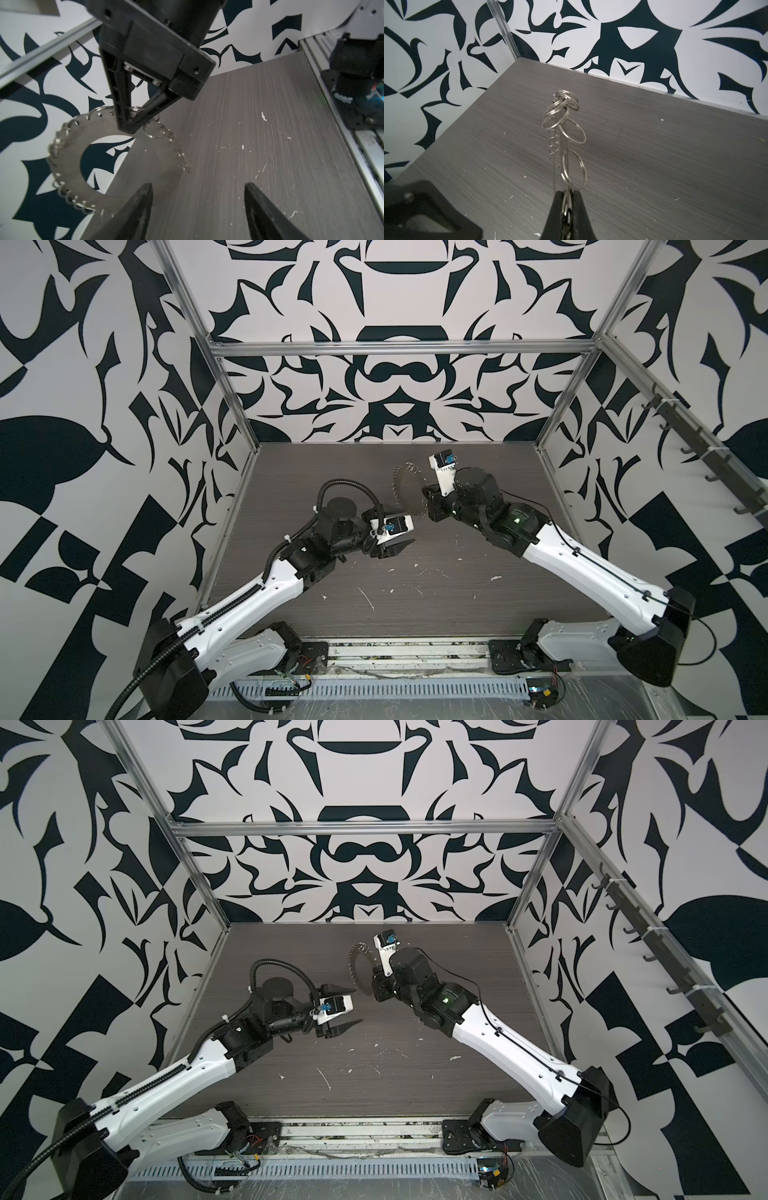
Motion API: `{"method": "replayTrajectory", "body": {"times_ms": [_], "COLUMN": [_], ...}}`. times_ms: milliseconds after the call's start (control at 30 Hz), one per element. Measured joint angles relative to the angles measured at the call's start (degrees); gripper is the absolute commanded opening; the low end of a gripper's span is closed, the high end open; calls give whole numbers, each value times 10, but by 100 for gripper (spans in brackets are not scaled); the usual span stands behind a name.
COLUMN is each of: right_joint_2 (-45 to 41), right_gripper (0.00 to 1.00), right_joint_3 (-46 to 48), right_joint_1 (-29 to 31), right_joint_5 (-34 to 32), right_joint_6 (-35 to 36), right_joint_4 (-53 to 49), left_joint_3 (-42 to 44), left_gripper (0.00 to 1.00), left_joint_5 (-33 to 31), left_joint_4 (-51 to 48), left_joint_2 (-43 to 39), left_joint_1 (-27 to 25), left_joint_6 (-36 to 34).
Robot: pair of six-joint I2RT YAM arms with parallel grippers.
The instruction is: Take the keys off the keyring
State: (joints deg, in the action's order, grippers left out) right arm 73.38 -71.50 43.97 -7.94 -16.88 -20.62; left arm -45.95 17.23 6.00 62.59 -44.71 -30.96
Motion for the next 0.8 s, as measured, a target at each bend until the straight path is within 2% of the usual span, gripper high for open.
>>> {"method": "replayTrajectory", "body": {"times_ms": [233, 433, 733, 800], "right_joint_2": [9, 9, 9, 9], "right_gripper": [0, 0, 0, 0], "right_joint_3": [-34, -35, -42, -45], "right_joint_1": [0, 0, 0, 0], "right_joint_5": [-7, -5, 12, 17], "right_joint_6": [-60, -87, -98, -98], "right_joint_4": [-43, -58, -59, -59], "left_joint_3": [1, 1, -12, -17], "left_gripper": [77, 77, 66, 60], "left_joint_5": [-59, -60, -40, -35], "left_joint_4": [110, 149, 157, 151], "left_joint_2": [54, 92, 127, 135], "left_joint_1": [-3, -3, -3, -3], "left_joint_6": [103, 131, 147, 146]}}
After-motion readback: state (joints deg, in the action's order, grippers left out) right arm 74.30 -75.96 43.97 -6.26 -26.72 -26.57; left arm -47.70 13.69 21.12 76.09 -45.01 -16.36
